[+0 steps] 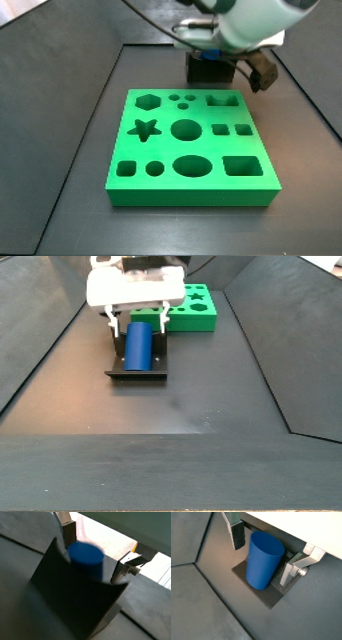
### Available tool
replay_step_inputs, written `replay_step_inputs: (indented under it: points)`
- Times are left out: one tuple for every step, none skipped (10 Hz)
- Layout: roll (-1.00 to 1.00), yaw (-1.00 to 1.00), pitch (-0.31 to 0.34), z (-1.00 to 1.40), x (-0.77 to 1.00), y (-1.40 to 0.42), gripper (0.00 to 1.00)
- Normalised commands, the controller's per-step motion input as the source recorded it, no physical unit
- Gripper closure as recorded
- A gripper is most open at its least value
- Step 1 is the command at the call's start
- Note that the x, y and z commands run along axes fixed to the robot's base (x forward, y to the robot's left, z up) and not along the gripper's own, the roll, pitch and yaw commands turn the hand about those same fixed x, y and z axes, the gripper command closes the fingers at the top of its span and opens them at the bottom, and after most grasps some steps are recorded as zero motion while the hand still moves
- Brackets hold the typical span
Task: Pick up the oval object. Move up. Place the oval object on the fixture. Regrasp the oval object. Move to above the board. Insert the oval object.
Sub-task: Regrasp the oval object, then move to above the board.
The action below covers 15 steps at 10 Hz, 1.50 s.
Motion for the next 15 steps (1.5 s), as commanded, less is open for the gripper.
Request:
replay_step_inputs:
  points:
    - [0.06,0.01,-0.024,-0.38,0.07,0.01,0.00]
    - [0.05,0.02,-0.015,-0.20,0.06,0.00,0.00]
    - [0.00,0.00,0.000,0.00,0.00,0.00,1.00]
    - [-0.23,0.25,-0.290,1.00,0.02,0.02,1.00]
    - [-0.23,0.25,-0.289,1.00,0.02,0.02,1.00]
    - [-0.19,0.15,-0.298,1.00,0.01,0.01,1.00]
    - [-0.14,0.06,-0.313,1.00,0.00,0.01,1.00]
    - [-0.10,-0.03,-0.304,1.00,-0.01,0.01,1.00]
    - [-0.09,-0.09,-0.273,1.00,-0.01,0.01,1.00]
    - [-0.09,-0.12,-0.246,1.00,-0.02,0.01,1.00]
    - [-0.09,-0.17,-0.186,1.00,-0.02,0.02,1.00]
    - [-0.10,-0.20,-0.141,1.00,-0.03,0.02,1.00]
    - [-0.11,-0.22,-0.080,1.00,-0.03,0.02,1.00]
    - [-0.11,-0.22,-0.050,1.00,-0.04,0.02,1.00]
    - [-0.12,-0.18,0.022,1.00,-0.04,0.02,1.00]
